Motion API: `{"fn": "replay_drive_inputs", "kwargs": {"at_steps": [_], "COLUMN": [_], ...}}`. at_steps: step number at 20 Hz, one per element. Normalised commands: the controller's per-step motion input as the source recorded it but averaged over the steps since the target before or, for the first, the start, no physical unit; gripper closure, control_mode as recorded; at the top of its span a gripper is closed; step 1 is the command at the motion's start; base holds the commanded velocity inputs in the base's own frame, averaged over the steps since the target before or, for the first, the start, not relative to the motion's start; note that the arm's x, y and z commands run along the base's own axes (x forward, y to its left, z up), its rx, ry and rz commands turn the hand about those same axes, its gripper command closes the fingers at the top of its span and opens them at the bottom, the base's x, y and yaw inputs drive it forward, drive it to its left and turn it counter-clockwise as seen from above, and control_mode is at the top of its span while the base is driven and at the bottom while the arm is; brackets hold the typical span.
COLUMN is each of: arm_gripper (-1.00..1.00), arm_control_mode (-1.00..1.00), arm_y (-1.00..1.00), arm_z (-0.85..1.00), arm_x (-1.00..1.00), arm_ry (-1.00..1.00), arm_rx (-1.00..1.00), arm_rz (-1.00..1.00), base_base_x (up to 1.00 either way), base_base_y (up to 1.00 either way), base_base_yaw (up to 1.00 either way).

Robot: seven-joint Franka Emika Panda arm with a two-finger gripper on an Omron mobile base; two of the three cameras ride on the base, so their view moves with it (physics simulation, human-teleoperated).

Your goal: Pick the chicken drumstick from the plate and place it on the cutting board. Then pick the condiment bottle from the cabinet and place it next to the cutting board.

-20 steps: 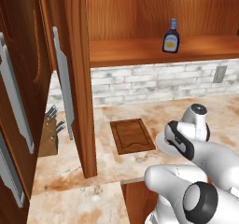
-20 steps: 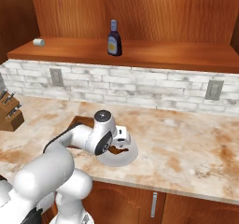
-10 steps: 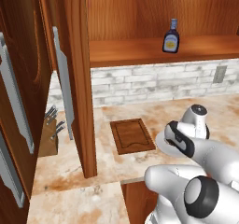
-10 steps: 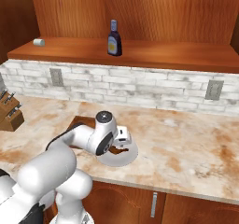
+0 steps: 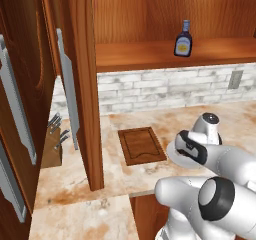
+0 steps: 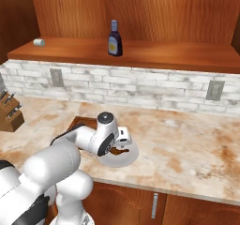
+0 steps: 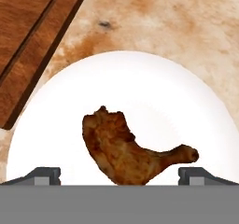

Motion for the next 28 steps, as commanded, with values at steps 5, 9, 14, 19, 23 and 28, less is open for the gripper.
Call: {"fn": "replay_drive_inputs", "kwargs": {"at_steps": [5,9,14,19,23,28], "arm_gripper": [-1.00,-1.00,-1.00,1.00,1.00,1.00], "arm_control_mode": [-1.00,-1.00,-1.00,-1.00,-1.00,-1.00], "arm_y": [0.16,0.14,0.12,0.10,-0.03,-0.02], "arm_z": [-0.36,-0.43,-0.46,-0.36,-0.04,0.00], "arm_x": [0.04,0.05,0.07,0.06,0.00,0.00], "arm_ry": [-0.02,-0.03,-0.03,-0.01,0.00,-0.02], "arm_rx": [-0.03,-0.04,-0.04,-0.02,0.00,0.02], "arm_rz": [0.06,0.06,0.06,0.05,0.01,0.00], "base_base_x": [0.00,0.00,0.00,0.00,0.00,0.00], "base_base_y": [0.00,0.00,0.00,0.00,0.00,0.00], "base_base_yaw": [0.00,0.00,0.00,0.00,0.00,0.00]}}
